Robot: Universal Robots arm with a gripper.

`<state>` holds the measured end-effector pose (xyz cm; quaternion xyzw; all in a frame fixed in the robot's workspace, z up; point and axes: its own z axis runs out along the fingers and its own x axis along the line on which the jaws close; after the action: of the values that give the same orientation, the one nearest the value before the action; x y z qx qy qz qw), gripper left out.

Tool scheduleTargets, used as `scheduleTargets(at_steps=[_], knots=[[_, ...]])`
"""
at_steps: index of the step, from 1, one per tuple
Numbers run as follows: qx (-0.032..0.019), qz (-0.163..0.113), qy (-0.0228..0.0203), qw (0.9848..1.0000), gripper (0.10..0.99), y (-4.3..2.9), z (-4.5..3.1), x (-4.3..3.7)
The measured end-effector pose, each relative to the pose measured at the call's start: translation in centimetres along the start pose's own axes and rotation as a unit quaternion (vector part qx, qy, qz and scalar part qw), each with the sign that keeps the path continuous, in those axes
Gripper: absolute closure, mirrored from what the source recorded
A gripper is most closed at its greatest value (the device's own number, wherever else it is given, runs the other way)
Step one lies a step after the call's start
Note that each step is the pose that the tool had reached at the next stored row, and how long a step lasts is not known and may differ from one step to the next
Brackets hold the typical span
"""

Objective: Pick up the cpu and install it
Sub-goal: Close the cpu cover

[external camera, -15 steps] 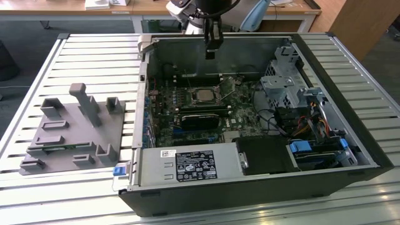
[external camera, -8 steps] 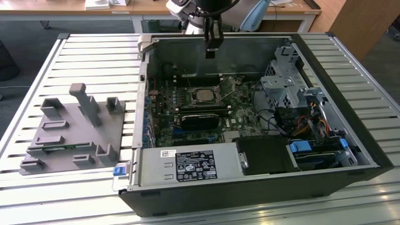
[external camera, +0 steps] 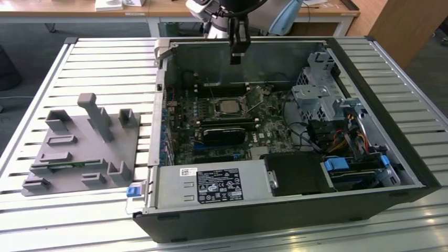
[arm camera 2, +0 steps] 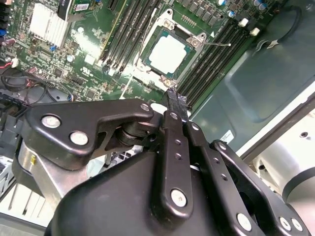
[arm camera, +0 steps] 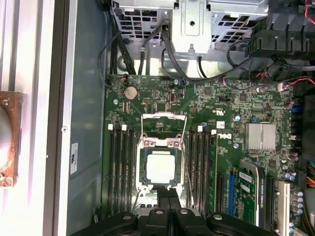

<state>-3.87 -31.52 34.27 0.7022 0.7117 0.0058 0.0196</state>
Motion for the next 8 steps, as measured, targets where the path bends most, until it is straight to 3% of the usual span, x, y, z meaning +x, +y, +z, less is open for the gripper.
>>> scheduleTargets(at_steps=[8], knots=[[0.0,0.0,0.0,1.0,0.98,0.01,-0.28,-0.01]])
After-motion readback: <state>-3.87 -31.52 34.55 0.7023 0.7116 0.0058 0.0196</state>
